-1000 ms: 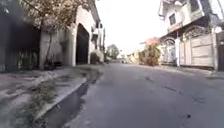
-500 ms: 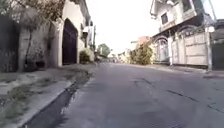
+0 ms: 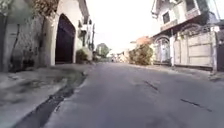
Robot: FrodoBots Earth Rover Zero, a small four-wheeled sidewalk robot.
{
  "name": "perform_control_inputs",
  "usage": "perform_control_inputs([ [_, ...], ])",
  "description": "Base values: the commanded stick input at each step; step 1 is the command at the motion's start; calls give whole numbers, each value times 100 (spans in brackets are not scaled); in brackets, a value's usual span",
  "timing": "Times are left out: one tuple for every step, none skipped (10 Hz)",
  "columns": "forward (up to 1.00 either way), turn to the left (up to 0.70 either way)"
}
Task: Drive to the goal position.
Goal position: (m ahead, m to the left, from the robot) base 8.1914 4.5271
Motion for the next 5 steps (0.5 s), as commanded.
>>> perform_control_inputs([
  [100,0],
  [100,0],
  [100,0],
  [100,0],
  [100,0],
])
